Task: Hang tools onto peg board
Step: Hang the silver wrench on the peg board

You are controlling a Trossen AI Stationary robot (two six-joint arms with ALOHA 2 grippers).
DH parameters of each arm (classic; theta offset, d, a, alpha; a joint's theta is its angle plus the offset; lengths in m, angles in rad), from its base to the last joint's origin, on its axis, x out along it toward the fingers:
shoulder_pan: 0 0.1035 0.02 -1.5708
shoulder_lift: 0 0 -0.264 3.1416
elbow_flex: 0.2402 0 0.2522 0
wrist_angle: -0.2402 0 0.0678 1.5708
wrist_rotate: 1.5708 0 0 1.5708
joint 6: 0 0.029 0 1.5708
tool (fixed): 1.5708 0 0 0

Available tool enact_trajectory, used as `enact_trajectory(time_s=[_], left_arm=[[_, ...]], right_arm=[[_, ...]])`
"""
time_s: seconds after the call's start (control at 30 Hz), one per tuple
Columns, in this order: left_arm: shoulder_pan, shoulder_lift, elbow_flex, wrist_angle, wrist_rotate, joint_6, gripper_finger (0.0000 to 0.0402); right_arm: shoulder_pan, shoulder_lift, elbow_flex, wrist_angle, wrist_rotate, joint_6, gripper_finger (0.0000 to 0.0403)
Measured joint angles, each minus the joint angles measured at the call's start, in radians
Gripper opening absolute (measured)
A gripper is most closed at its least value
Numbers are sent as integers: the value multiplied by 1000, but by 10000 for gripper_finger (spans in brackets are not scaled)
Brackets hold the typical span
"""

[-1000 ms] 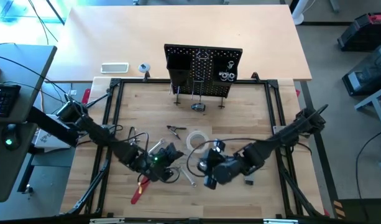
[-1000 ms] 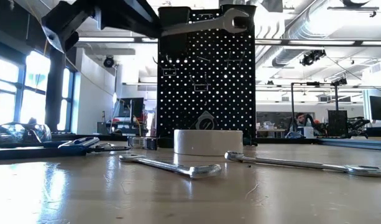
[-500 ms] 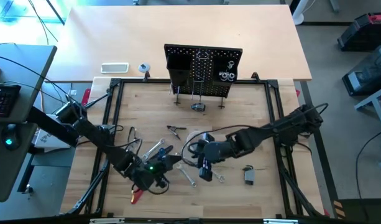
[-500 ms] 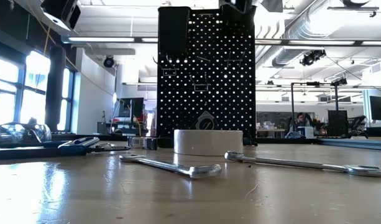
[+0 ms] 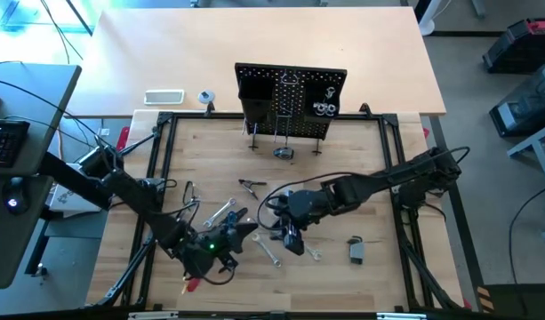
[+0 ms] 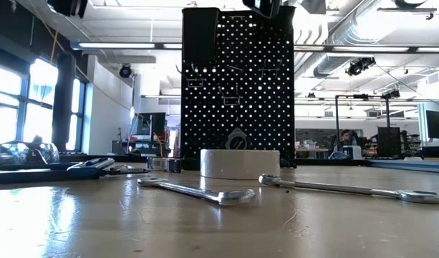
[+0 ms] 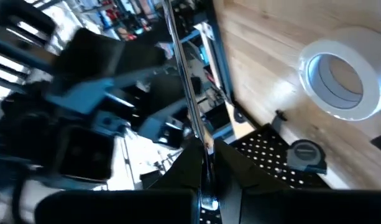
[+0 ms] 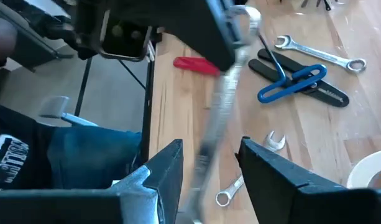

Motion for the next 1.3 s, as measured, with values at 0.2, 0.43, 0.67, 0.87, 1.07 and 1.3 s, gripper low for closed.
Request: enact_trajectory(time_s=[0.2,0.43,0.67,0.87,1.07,1.3], left_arm=[[-9,0,0,77,4,78,12],[5,0,0,124,30,150,12],[15,0,0,180,56,214,12],[24,0,0,193,58,220,12],[33,0,0,198,61,231,12],[35,0,1,193,63,228,17]], right_arm=[[-1,0,0,14,-30,19,154],[-1,0,0,70,-97,54,153],[0,0,0,70,-124,63,153],[0,1,0,70,-126,51,122],[-2,8,-2,53,-125,36,33],[-3,8,-3,34,-110,13,22]])
